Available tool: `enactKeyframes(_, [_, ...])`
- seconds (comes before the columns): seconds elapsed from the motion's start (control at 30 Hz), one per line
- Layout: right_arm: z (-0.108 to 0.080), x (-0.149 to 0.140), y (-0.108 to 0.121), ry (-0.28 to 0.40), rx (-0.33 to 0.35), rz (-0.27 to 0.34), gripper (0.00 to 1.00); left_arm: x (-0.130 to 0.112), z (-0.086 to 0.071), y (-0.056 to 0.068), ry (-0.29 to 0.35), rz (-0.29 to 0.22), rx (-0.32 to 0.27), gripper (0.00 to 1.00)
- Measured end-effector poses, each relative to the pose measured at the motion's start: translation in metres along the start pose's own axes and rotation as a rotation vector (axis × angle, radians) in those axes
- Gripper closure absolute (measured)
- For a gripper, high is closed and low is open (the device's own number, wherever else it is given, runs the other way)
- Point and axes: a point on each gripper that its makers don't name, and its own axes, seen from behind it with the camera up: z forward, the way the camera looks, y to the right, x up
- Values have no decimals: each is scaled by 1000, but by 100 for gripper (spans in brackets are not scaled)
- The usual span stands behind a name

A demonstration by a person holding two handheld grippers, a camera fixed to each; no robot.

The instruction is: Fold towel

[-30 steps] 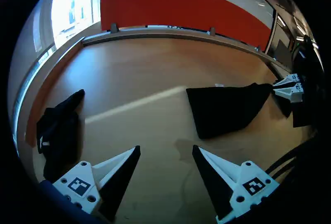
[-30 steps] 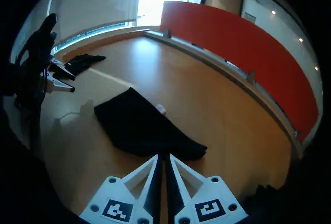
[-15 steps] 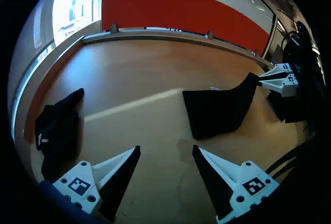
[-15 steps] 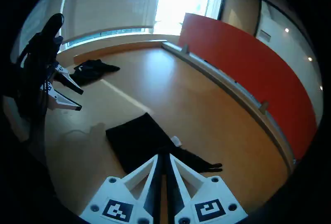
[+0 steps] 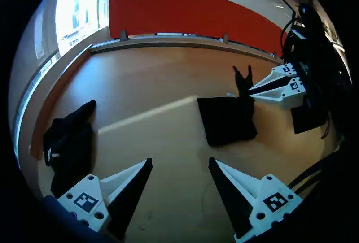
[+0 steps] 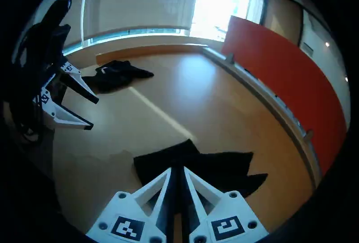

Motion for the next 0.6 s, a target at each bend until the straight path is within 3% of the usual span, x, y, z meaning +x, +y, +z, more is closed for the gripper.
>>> enactKeyframes(0.3, [53,-16,-41,-51,102,42,95,-4,-5,-1,2,-14,0,6])
enactKeyframes(0.5, [60,-24,-48,-71,115,45,94,-5,-4,-1,3,-8,3,7])
enactKeyframes(0.6, [60,-26,-49,-78,117,51,87,-4,-4,0,4,-12,0,7])
